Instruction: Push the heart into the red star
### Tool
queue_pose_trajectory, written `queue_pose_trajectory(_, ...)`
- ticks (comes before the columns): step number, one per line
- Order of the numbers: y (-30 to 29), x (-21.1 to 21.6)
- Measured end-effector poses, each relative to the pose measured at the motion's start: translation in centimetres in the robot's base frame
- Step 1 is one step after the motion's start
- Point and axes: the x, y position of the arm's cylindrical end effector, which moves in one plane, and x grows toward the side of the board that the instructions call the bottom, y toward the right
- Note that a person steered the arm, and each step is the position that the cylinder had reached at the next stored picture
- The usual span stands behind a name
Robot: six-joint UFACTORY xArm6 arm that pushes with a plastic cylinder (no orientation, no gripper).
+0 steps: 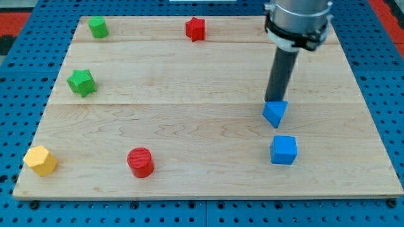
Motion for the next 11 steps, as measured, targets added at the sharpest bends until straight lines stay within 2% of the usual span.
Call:
queue_pose_trajectory(1,0.0,3.6)
queue_pose_trajectory(2,0.1,3.9)
queue_pose_trajectory(3,2.7,-4.7)
queue_pose_trajectory(4,10.3,-16.1)
queue_pose_trajectory(5,15.1,-23.2)
queue_pose_trajectory(6,11.4,-25.1)
queue_pose_trajectory(7,3.7,-22.8)
queue_pose_trajectory(9,1.9,-24.8)
queue_pose_trajectory(10,-6.1,-20.7)
queue_pose_trajectory(11,-7.8,-20.9)
